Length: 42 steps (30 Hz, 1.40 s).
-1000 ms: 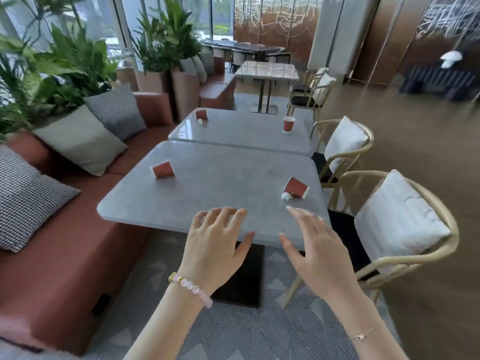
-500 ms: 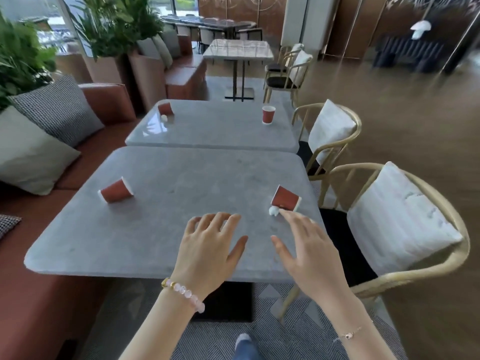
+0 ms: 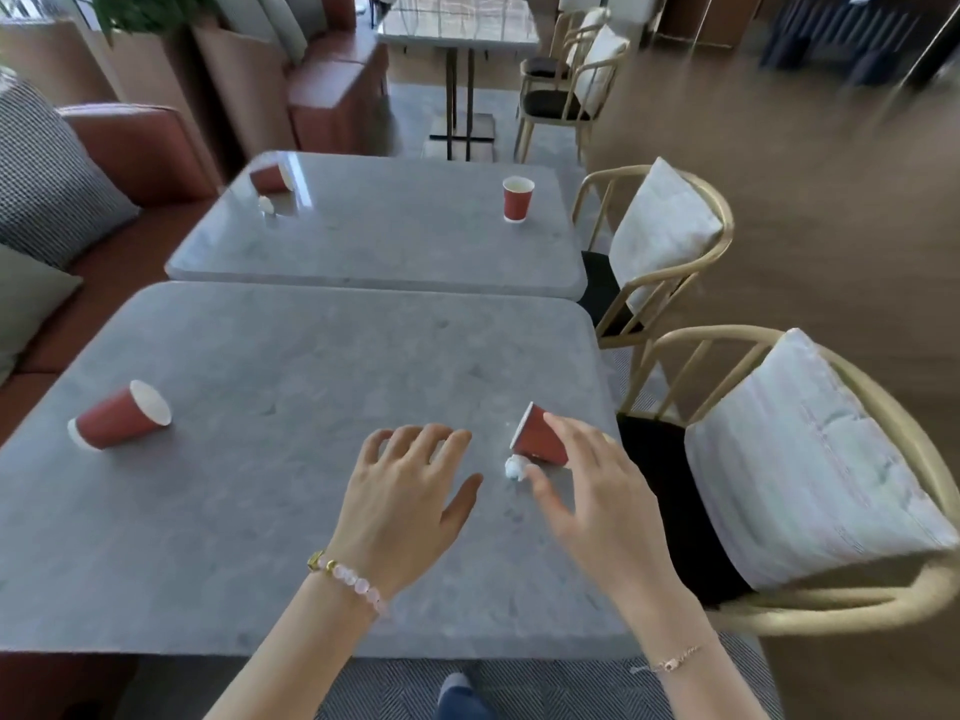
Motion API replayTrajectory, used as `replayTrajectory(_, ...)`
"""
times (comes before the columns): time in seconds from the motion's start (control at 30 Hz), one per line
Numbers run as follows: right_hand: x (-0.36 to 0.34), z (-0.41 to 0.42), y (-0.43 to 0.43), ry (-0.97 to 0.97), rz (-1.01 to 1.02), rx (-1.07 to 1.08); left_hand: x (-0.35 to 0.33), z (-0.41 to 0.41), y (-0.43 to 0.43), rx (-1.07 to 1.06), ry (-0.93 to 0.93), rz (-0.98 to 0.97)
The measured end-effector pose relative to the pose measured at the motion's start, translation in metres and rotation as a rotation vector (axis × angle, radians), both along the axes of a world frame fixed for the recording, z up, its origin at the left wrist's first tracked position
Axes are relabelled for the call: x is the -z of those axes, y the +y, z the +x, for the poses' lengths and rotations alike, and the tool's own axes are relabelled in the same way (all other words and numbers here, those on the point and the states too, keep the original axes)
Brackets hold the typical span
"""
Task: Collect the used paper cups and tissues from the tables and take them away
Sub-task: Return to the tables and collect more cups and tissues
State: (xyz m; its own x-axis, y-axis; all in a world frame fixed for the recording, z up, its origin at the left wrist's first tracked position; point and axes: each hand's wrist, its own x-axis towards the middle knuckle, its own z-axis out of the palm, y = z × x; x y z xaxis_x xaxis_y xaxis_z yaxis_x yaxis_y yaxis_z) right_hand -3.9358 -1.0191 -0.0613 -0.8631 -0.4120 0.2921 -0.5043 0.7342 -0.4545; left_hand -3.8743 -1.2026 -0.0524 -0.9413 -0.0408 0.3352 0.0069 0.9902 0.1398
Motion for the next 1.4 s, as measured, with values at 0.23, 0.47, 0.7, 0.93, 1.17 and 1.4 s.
replayTrajectory(0.23,0.021,-0.023,0.000,-0.051,0.029,0.015,0.016,-0.027,-0.001,-0.011,-0.015,0.026)
replayTrajectory(0.47,0.040,-0.034,-0.005,-0.081,0.043,0.052,0.040,-0.044,-0.007,0.012,-0.091,0.066)
replayTrajectory(0.7,0.054,-0.060,-0.013,-0.113,0.080,0.072,0.050,-0.061,-0.020,0.033,-0.145,0.076)
replayTrajectory(0.93,0.076,-0.102,-0.006,-0.214,0.178,0.074,0.056,-0.078,-0.030,0.037,-0.151,0.106)
replayTrajectory(1.17,0.097,-0.135,0.000,-0.455,0.327,-0.004,0.066,-0.084,-0.039,0.032,-0.206,0.111)
replayTrajectory(1.4,0.113,-0.148,-0.008,-0.500,0.400,-0.049,0.068,-0.089,-0.046,0.025,-0.245,0.106)
